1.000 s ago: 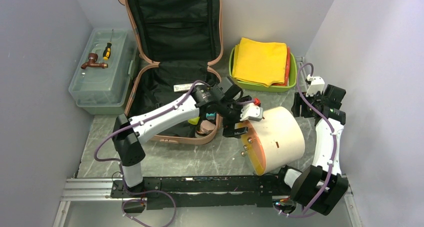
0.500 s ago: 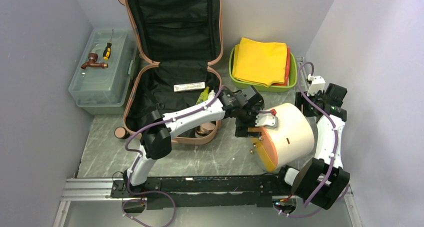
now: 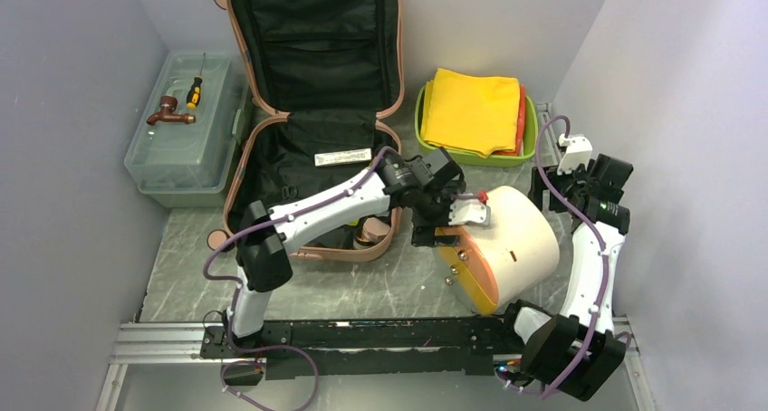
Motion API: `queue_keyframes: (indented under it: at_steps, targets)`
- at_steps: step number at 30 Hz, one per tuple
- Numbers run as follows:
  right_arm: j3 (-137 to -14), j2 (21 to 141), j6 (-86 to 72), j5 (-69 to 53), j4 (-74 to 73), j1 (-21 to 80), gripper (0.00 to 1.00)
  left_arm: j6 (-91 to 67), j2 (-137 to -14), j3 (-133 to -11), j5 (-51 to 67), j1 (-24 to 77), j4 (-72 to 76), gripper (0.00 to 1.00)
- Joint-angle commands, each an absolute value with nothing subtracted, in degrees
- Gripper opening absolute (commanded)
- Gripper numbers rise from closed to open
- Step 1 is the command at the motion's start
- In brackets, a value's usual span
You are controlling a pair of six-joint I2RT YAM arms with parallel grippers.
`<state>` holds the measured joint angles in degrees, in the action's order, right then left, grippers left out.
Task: Open, take out, and arrange the luggage
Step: Adjust the storage box at the center of the board.
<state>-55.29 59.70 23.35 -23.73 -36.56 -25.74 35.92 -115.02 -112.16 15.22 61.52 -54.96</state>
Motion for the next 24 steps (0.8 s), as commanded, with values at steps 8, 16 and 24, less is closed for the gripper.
queue_keyframes:
  at_steps: [8,16,24]
  targets:
    - [-61.00,58.19,40.19,-32.10,-58.70,-25.43,0.93,29.43,-105.08,-109.09,14.45,59.64,-46.76,0.99]
    - [-64.28,60.97,54.38,-34.86,-71.60,-25.43,0.93,26.55,-106.72,-107.03,6.67,59.60,-41.41,0.99]
    - [-66.90,67.15,49.81,-38.62,-68.01,-23.01,0.94,21.55,-111.99,-112.61,0.57,56.43,-39.20,0.99]
